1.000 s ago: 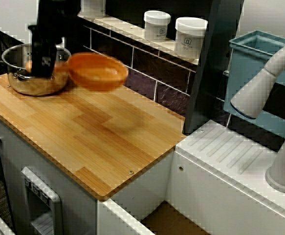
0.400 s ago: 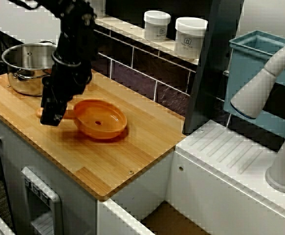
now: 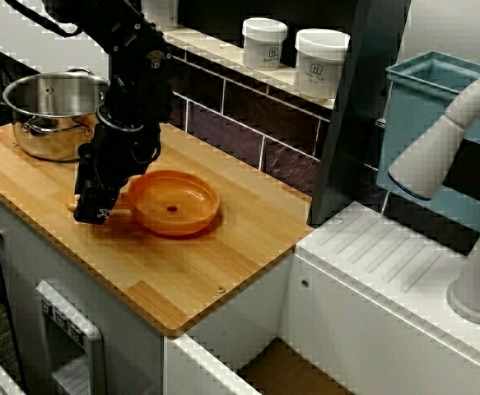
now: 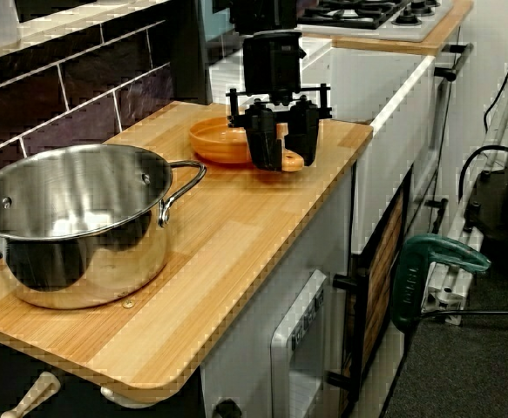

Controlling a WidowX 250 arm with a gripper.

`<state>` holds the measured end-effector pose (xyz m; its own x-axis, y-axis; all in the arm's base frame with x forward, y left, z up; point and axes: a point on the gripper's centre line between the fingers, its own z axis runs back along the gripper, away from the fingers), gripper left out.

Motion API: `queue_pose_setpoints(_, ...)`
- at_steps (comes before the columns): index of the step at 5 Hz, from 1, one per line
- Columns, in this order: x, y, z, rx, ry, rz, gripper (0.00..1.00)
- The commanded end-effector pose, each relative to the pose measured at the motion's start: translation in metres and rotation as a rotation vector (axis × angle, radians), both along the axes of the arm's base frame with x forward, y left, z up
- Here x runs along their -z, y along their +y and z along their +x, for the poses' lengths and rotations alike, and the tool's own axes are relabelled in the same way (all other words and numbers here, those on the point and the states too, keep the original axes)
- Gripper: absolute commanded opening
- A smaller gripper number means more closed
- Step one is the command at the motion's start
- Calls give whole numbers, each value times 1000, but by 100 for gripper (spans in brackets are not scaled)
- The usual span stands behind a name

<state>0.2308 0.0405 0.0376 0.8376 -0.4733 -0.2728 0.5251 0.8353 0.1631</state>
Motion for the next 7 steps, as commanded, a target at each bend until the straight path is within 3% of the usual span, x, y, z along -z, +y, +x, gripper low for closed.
queue_pose_setpoints(1, -14, 4, -3, 19, -24, -27, 100)
queue_pose_setpoints(2, -28, 9, -2, 11, -33, -63, 100)
queue_pose_setpoints(3, -39, 22, 2, -74, -84, -101, 100)
queue_pose_setpoints(4, -38, 33, 13, -198, -102, -143, 100)
queue_pose_setpoints(7, -35, 26, 55, -317, -158, -150, 100)
